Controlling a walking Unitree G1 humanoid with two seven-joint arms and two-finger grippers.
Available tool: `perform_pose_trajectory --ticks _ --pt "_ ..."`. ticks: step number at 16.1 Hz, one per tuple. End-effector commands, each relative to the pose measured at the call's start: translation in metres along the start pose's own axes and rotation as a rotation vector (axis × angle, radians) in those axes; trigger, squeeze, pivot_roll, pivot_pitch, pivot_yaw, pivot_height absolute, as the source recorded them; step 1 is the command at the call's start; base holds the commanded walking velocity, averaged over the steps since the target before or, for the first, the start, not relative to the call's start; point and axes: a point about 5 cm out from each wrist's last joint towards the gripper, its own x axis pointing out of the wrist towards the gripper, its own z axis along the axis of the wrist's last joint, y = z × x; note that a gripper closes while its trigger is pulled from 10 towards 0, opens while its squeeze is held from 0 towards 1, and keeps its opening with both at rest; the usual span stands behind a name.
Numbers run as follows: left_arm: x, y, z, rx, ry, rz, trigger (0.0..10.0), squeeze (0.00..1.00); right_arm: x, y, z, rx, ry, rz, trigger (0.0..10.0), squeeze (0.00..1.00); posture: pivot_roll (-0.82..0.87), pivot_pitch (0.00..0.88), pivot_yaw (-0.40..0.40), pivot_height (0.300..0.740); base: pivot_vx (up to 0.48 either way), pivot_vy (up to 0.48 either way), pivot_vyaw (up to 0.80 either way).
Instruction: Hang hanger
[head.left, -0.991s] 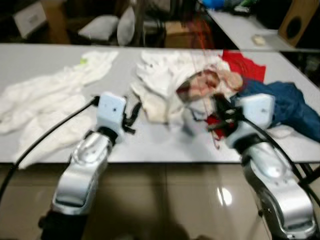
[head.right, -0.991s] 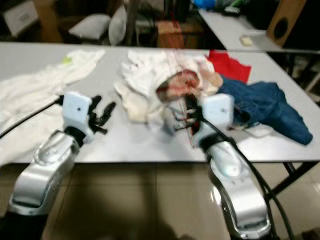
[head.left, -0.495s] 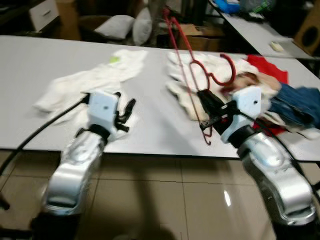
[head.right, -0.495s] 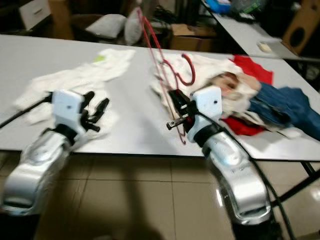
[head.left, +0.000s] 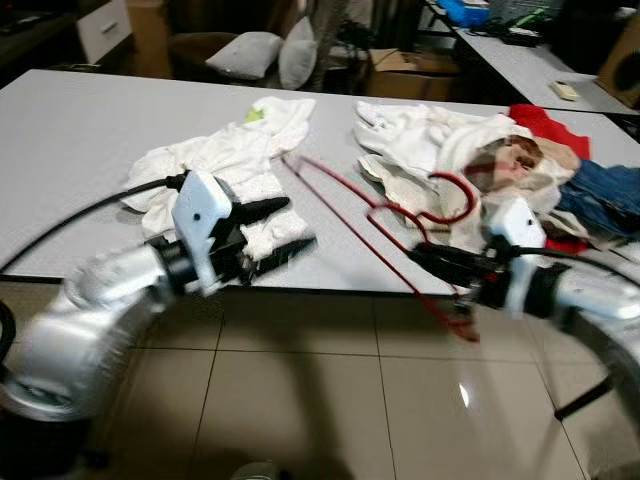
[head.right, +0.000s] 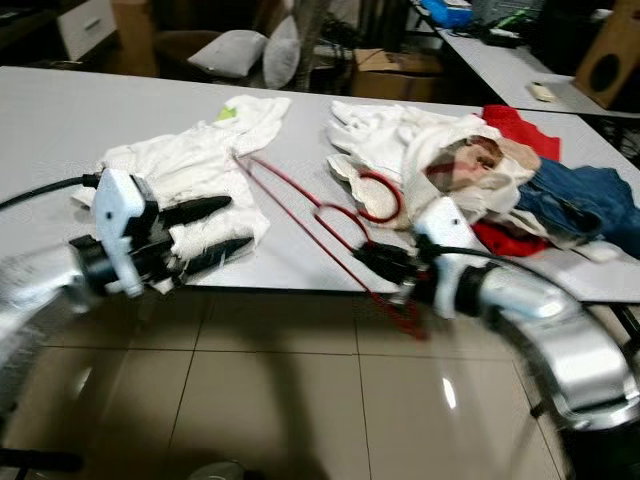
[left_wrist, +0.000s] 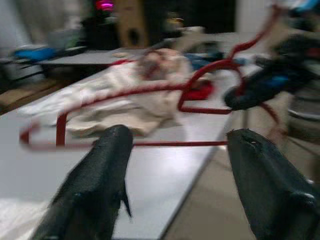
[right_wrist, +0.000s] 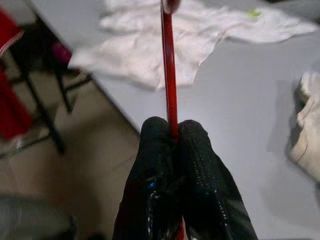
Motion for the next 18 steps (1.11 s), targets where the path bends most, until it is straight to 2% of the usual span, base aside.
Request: perform_pose_trajectory --ticks 1,4,5,6,7,8,9,11,13,16,17,18 --pt "0.007 0.001 0.008 0.029 -0.005 -0.084 10.0 1.00 -0.003 -0.004 0.010 -0.057 -0.016 0.050 10.0 0.00 0.07 0.000 -0.041 0.740 0.000 0.000 0.00" --pt "0.023 0.009 0.030 0.073 -0.049 -0.197 10.0 1.00 -0.006 -0.001 0.018 -0.123 0.019 0.197 10.0 0.00 0.06 0.000 -0.034 0.740 0.000 0.000 0.00" --pt "0.032 0.010 0.040 0.072 -0.071 -0.245 10.0 1.00 -0.006 0.000 0.019 -0.166 0.044 0.260 10.0 0.00 0.06 0.000 -0.030 0.740 0.000 0.000 0.00" --pt "0.035 0.011 0.042 0.067 -0.075 -0.257 10.0 1.00 -0.006 0.000 0.020 -0.177 0.051 0.276 10.0 0.00 0.06 0.000 -0.029 0.740 0.000 0.000 0.00" --pt "0.052 0.011 0.036 0.040 -0.011 -0.293 10.0 0.00 -0.004 0.000 0.024 -0.224 0.066 0.305 10.0 0.00 0.06 0.000 -0.026 0.740 0.000 0.000 0.00" --pt "0.059 0.011 0.032 0.026 0.019 -0.308 10.0 0.00 -0.003 -0.001 0.026 -0.248 0.075 0.312 10.0 0.00 0.05 0.000 -0.025 0.740 0.000 0.000 0.00" --pt "0.064 0.011 0.029 -0.027 0.023 -0.330 10.0 0.00 -0.002 -0.001 0.027 -0.270 0.086 0.319 10.0 0.00 0.05 0.000 -0.022 0.740 0.000 0.000 0.00" --pt "0.067 0.007 0.027 -0.067 0.030 -0.384 10.0 0.00 -0.001 -0.001 0.028 -0.286 0.088 0.332 10.0 0.00 0.05 0.000 -0.017 0.740 0.000 0.000 0.00" --pt "0.064 -0.008 0.027 -0.109 0.000 -0.538 10.0 0.00 0.000 -0.001 0.028 -0.316 0.111 0.347 10.0 0.00 0.05 0.000 -0.011 0.740 0.000 0.000 0.00" --pt "0.064 -0.009 0.017 -0.072 0.074 -0.575 10.0 0.00 0.001 -0.003 0.027 -0.341 0.131 0.353 10.0 0.00 0.05 0.000 -0.005 0.740 0.000 0.000 0.00" --pt "0.063 -0.009 0.011 -0.032 0.122 -0.581 9.6 0.00 0.002 -0.004 0.028 -0.352 0.135 0.352 10.0 0.00 0.05 0.000 -0.001 0.740 0.000 0.000 0.00" --pt "0.063 -0.008 0.008 -0.015 0.142 -0.572 8.6 0.00 0.002 -0.004 0.028 -0.359 0.140 0.353 10.0 0.00 0.05 0.000 0.000 0.740 0.000 0.000 0.00"
